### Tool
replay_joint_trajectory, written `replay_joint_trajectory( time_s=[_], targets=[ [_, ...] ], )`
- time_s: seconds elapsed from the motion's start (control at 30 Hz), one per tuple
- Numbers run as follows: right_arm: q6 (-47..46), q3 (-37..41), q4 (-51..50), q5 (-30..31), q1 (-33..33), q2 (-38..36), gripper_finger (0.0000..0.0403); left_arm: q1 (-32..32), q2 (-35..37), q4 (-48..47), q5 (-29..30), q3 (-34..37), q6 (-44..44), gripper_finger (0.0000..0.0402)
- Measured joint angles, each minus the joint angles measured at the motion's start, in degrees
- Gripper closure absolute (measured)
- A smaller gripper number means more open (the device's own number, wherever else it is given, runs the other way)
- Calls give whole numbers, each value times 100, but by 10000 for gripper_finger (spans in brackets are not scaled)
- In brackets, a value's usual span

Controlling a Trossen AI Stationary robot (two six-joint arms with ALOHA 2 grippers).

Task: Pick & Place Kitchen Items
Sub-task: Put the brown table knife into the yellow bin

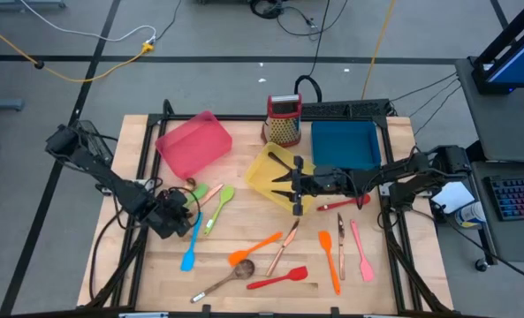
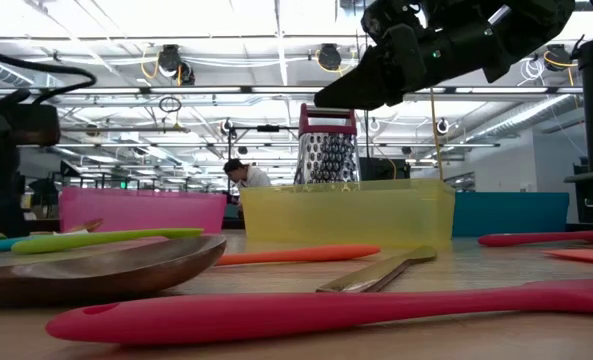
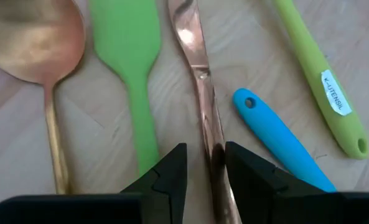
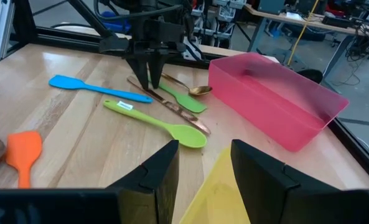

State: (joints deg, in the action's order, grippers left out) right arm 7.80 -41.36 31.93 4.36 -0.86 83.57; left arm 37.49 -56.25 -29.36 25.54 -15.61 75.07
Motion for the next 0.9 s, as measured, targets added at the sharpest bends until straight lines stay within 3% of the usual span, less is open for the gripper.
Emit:
replay_joint_trajectory(
  time_s=[0.2,0.4,0.77,0.9],
  targets=[
    [43,0,0,0,0,0,264,113,-56,351,93,152,110,286],
    [46,0,0,0,0,0,264,182,-635,611,296,159,297,286],
    [41,0,-1,0,0,0,264,680,-1720,1102,1207,174,1447,286],
    [66,0,-1,0,0,0,264,907,-2203,1463,1637,180,1499,286]
  ],
)
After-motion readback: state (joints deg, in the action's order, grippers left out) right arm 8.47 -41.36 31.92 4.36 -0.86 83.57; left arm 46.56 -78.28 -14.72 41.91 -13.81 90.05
